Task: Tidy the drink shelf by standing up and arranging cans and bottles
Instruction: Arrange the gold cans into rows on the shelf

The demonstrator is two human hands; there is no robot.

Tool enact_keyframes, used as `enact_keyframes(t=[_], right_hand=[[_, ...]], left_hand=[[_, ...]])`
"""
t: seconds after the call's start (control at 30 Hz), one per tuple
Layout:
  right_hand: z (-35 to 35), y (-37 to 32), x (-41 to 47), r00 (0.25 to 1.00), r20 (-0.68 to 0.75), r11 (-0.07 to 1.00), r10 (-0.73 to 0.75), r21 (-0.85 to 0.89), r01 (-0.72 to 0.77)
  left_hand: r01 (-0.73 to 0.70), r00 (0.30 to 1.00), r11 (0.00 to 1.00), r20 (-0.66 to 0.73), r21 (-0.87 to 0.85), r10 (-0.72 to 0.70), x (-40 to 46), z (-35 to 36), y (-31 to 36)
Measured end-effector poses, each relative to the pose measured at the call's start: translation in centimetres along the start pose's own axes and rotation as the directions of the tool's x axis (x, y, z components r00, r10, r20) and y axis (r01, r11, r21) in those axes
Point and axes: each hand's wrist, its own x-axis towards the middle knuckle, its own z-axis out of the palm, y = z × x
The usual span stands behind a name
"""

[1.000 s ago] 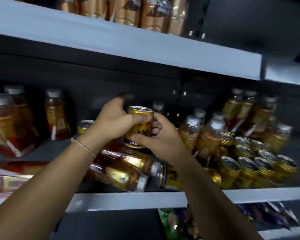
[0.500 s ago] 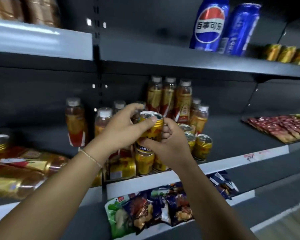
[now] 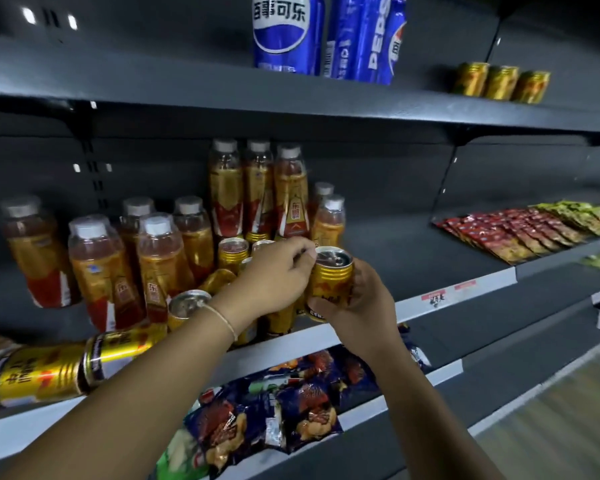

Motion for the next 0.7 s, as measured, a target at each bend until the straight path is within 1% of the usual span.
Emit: enact_keyframes(t=[0.1,0.2,0.27,0.43,0.57,0.7], right_hand=[[-0.1,1.9,0.2,0.999,-0.027,0.999,0.041,-0.018,-0.041],[0.4,3.4,0.3,0.997,-0.037,0.997,0.073,-0.006,-0.074],[0.9,4.0,0.4,0.996,-0.035,0.997,0.079,-0.024,-0.080],[2.3,5.3,0.3,0.997,-0.056,0.986,0.061,-0.154,-0.069],[2.6,6.1,0.7,0.994,-0.066,0.973,0.082,-0.211,-0.094],[2.5,6.7,1.5,0.985,-0.131,0.960,0.114,-0.239,-0.143]], left_hand=[[-0.028,0.998,0.986,0.056,0.164,0.019,1.1,1.2,-0.3],[0.003,0.992,0.965,0.122,0.262,-0.036,1.7,1.7,-0.7],[0.031,0.986,0.959,0.151,0.282,-0.077,1.8,2.1,-1.2],[0.075,0.972,0.943,0.189,0.325,-0.142,1.9,2.5,-2.5],[0.056,0.972,0.927,0.192,0.372,-0.136,1.8,2.8,-3.2],[0.015,0.975,0.920,0.199,0.391,-0.101,1.6,3.3,-3.5]])
